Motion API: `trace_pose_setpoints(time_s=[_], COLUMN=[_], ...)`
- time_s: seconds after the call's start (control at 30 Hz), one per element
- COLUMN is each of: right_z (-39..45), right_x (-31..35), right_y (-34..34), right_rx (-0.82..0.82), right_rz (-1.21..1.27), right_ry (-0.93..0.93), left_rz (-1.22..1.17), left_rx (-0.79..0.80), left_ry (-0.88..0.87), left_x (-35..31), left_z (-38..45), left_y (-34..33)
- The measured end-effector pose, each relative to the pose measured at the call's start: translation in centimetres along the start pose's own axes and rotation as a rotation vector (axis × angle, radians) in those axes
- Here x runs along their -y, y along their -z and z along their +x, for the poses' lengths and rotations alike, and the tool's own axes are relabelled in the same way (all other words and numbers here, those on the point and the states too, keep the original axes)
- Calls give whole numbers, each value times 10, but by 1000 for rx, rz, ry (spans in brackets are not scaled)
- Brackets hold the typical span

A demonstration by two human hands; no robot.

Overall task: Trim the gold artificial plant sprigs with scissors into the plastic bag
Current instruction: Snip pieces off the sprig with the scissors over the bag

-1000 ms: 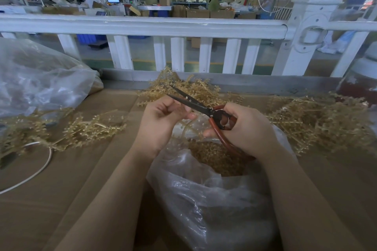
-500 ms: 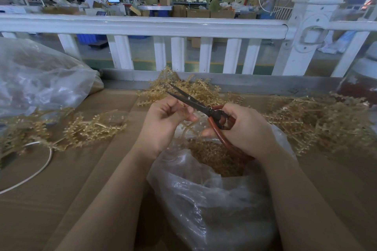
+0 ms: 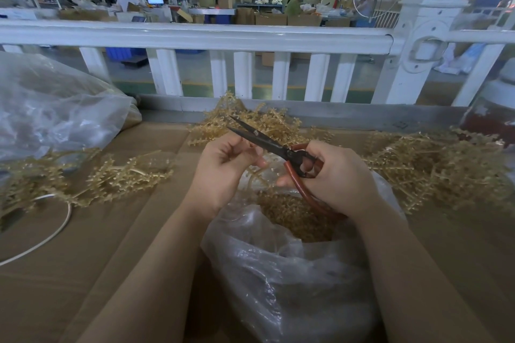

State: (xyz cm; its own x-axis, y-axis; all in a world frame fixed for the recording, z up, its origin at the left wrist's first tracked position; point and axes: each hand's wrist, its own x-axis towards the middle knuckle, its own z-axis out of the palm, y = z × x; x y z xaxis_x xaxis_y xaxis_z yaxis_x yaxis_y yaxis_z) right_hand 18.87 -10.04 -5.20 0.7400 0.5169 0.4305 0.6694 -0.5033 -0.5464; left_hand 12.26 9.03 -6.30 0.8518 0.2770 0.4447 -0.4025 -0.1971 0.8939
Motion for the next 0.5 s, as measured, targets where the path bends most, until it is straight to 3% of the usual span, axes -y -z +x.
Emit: trace_pose_setpoints(time_s=[0.27, 0.5], right_z=[5, 11], right_x=[-1, 1], right_y=[1, -4], right_rx=[-10, 137], right_rz=[155, 327], right_ry=[-87, -203], left_rz=[-77, -88], left_rx=[25, 38], left_ry=[9, 62], left_x=[-3, -2], left_z=[1, 0], left_y=[-3, -10])
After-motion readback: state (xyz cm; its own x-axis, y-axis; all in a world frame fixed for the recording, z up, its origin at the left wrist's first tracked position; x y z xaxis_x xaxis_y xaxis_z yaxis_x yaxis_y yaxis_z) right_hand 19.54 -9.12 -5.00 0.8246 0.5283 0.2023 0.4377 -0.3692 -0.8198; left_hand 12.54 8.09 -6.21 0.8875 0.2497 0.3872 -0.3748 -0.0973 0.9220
